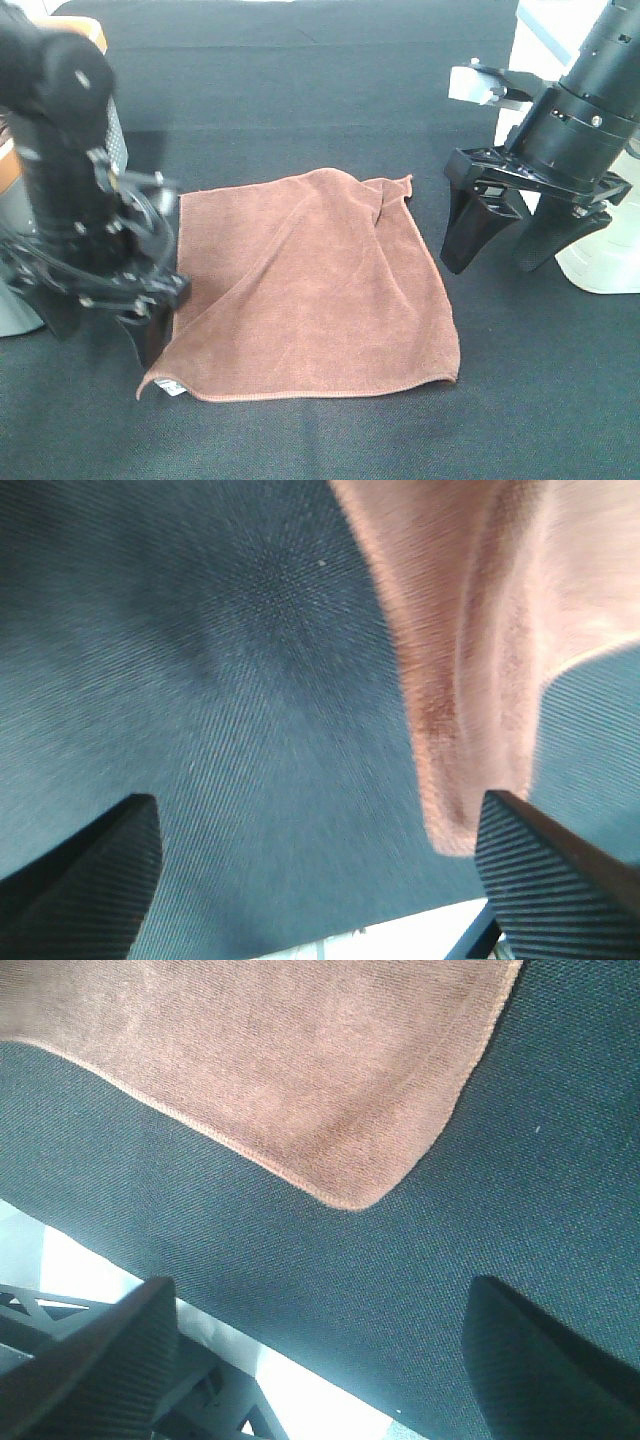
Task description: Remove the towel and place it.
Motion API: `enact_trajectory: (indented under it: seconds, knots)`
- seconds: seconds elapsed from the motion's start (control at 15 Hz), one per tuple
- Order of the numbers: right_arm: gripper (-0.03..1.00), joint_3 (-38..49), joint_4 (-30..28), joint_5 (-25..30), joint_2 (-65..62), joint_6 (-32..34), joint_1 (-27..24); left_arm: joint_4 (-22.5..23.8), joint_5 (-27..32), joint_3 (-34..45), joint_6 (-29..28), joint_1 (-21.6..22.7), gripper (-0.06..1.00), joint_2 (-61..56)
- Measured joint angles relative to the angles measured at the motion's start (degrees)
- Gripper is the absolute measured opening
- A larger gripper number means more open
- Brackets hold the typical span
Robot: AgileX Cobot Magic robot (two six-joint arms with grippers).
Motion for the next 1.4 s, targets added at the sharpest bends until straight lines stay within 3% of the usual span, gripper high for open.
enact_trajectory:
  seconds: [0.27,0.47,0.67,0.93,1.2,1.4]
  knots:
    - [0.74,0.0,0.0,0.0,0.0,0.0,0.0,0.0,-1.2,0.0,0.2,0.0,0.81,6.1]
    - [0.74,0.0,0.0,0.0,0.0,0.0,0.0,0.0,7.4,-3.2,1.9,0.0,0.80,4.7]
    - [0.74,0.0,0.3,0.4,0.0,0.0,0.0,-0.4,7.7,-9.6,2.6,0.0,0.80,-6.4]
    - [0.74,0.0,1.1,1.2,-3.8,-0.2,0.0,-0.5,8.0,-12.6,2.6,0.0,0.80,-26.7]
    - [0.74,0.1,1.4,2.1,-10.4,-0.6,0.0,0.2,8.3,-12.6,2.6,0.0,0.80,-39.0]
    - [0.74,6.6,1.4,2.1,-21.5,-1.1,0.0,2.8,8.3,-4.3,2.6,0.0,0.80,-53.1]
